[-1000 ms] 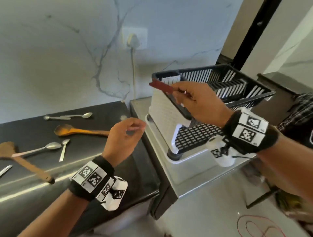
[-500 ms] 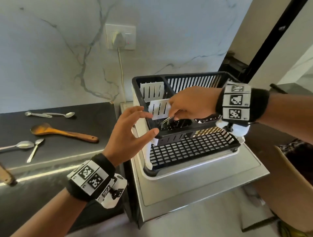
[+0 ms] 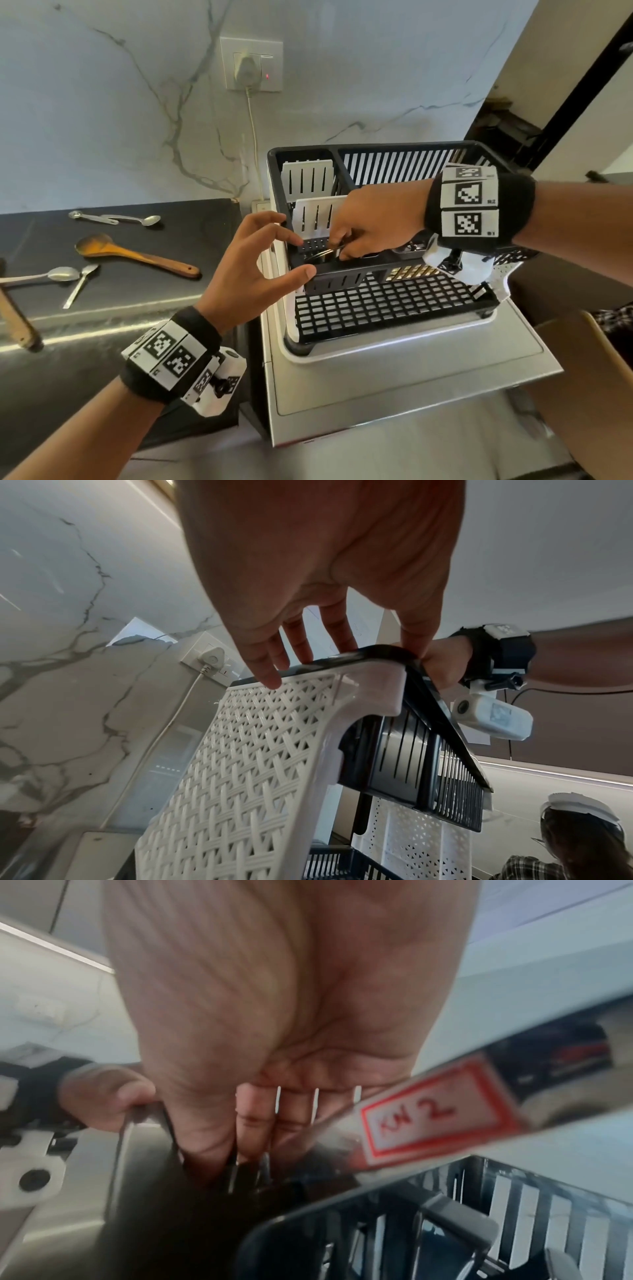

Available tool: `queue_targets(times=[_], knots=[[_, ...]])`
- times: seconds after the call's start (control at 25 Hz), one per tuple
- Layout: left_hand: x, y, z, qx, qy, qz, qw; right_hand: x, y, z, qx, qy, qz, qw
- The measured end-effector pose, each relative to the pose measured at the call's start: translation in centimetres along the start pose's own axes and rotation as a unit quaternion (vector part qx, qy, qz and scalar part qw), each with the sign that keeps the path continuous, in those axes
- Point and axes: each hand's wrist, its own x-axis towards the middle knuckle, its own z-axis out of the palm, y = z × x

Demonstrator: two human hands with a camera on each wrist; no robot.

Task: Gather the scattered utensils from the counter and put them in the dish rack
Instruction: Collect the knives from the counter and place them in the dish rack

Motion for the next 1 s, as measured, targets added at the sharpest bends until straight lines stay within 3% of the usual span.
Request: queue_targets(times=[0.28, 0.56, 0.8, 1.0], knots=[[0.3, 0.4, -0.1, -0.005, -0.012, -0.020, 1.000, -1.1, 0.9, -1.7, 0.032, 0.098, 0.011, 0.995], [0.5, 0.7, -1.9, -0.017, -0.009, -0.029, 0.999, 1.9, -1.7, -8.6, 0.000, 0.198, -0.025, 0.980], [-3.0, -2.9, -7.7, -0.018, 0.025, -0.071, 0.997, 10.8, -8.1, -15.7, -0.016, 0.247, -0.064, 0.967], [-10.2, -10.8, -17.0, 0.101, 0.084, -0.134, 0.982, 23.2, -17.5, -15.1, 0.028, 0.201, -0.079, 0.976]])
